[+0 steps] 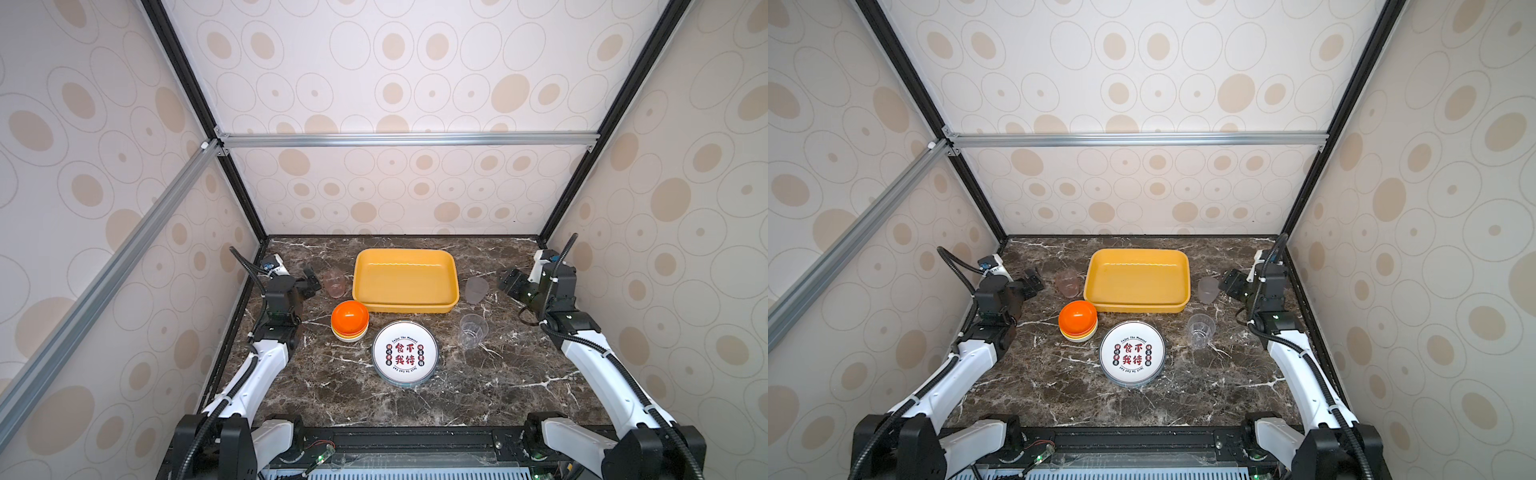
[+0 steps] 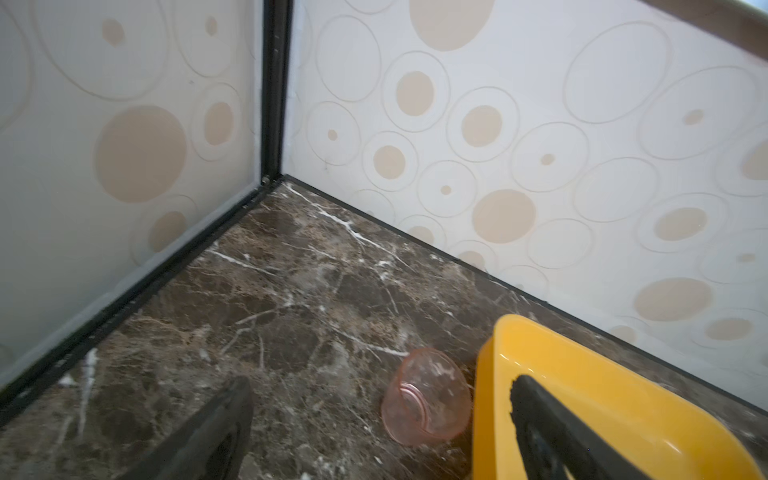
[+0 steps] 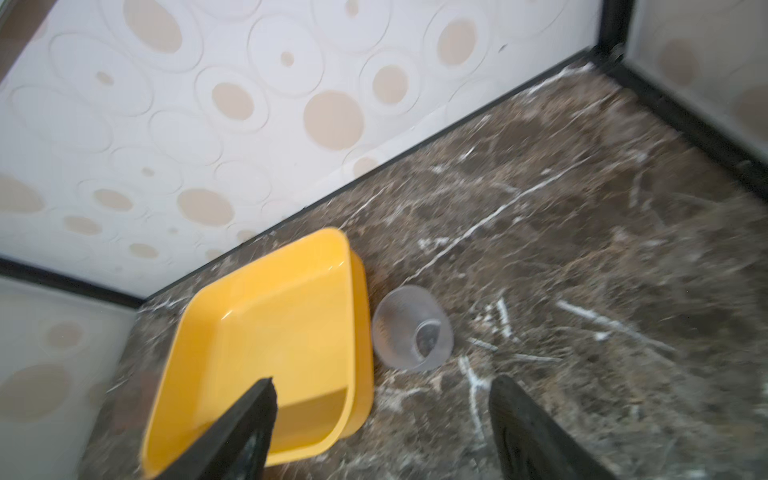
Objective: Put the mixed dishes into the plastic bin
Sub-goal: 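Move both grippers toward the white plate stack from opposite sides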
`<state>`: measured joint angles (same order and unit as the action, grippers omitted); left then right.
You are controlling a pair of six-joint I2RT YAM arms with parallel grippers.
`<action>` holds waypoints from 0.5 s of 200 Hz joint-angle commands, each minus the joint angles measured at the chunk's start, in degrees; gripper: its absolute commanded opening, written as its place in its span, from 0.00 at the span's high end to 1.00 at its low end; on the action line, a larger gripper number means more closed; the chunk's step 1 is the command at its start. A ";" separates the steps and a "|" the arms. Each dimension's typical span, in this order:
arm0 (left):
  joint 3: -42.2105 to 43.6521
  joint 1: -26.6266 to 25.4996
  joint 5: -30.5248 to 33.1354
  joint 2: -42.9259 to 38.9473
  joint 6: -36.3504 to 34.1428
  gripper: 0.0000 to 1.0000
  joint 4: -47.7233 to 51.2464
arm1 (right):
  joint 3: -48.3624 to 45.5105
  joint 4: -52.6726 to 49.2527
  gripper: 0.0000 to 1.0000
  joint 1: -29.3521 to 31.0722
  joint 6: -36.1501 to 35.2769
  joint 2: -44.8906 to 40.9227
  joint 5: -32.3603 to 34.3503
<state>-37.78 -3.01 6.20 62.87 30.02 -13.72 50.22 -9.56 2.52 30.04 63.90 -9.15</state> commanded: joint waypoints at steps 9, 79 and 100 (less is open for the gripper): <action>-3.47 0.06 -17.14 -5.27 5.93 0.18 15.35 | 4.95 -13.10 0.29 1.49 1.48 1.58 -15.41; 1.44 -9.97 -26.65 -13.65 15.84 0.48 32.02 | 7.70 -24.91 0.49 16.79 0.76 5.84 -10.91; 2.19 -15.02 -24.84 -14.18 18.72 0.50 34.81 | 5.86 -24.44 0.48 21.13 2.17 6.86 -8.90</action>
<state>-36.34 -13.82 -17.91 49.63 43.16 14.87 57.98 -30.74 19.62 30.68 69.80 -20.56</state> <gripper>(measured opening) 0.500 0.516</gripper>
